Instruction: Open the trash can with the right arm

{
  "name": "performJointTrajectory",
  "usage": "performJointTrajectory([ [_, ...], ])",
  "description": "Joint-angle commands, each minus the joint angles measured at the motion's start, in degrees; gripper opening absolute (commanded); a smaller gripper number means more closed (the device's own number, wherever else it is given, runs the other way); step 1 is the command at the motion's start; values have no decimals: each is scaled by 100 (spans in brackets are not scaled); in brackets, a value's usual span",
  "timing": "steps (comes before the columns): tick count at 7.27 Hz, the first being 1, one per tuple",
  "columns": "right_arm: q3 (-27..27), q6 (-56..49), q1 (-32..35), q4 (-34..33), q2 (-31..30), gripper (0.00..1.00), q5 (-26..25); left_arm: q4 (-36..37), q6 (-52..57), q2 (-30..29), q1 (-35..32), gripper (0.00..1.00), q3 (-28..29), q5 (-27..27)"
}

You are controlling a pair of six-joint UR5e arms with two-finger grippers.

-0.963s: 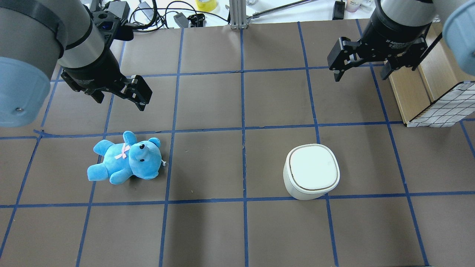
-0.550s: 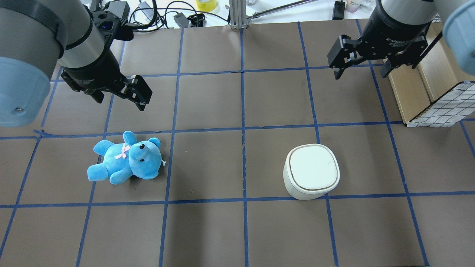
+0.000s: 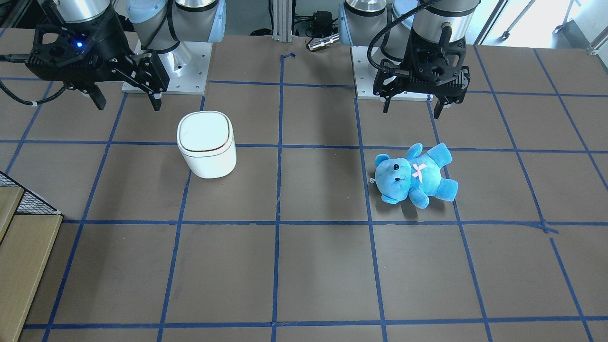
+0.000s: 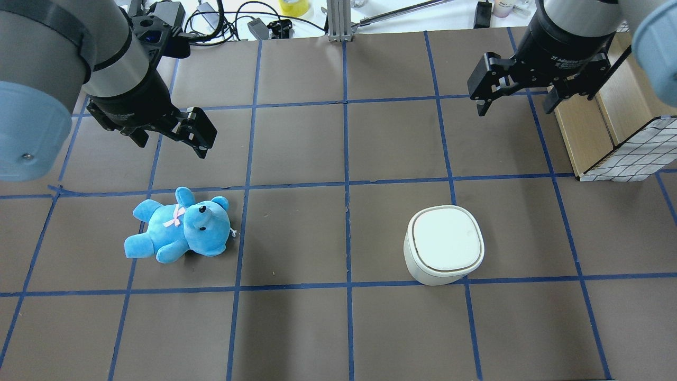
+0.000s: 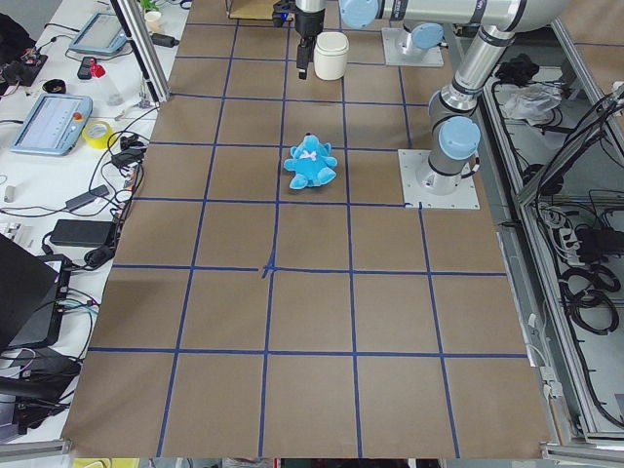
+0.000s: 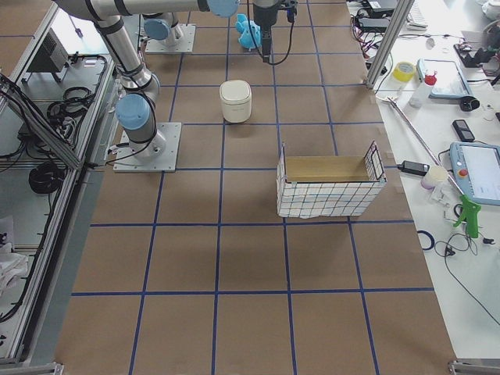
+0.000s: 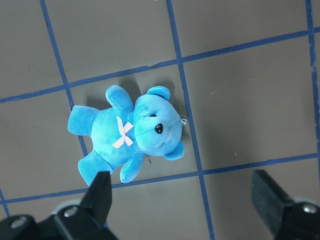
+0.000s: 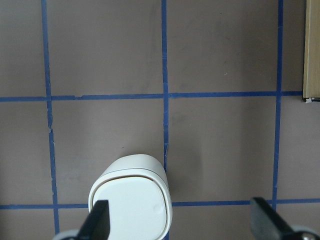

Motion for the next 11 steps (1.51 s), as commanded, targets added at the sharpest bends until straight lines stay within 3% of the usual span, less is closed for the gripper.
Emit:
performJointTrajectory([
  [1,-8,7,-9,261,0,100,-36,0,0,0,0,100,0,0],
  [5,-8,121,-9,622,-52,100,25,0,0,0,0,100,0,0],
  [6,-8,130,-18,674,-61,83,25,0,0,0,0,100,0,0],
  [9,27,165,0,1244,-44,15,43,0,0,0,0,100,0,0],
  [10,36,270,0,1550,-27,3,43,0,0,0,0,100,0,0],
  [11,36,349,0,1779,-9,0,43,0,0,0,0,100,0,0],
])
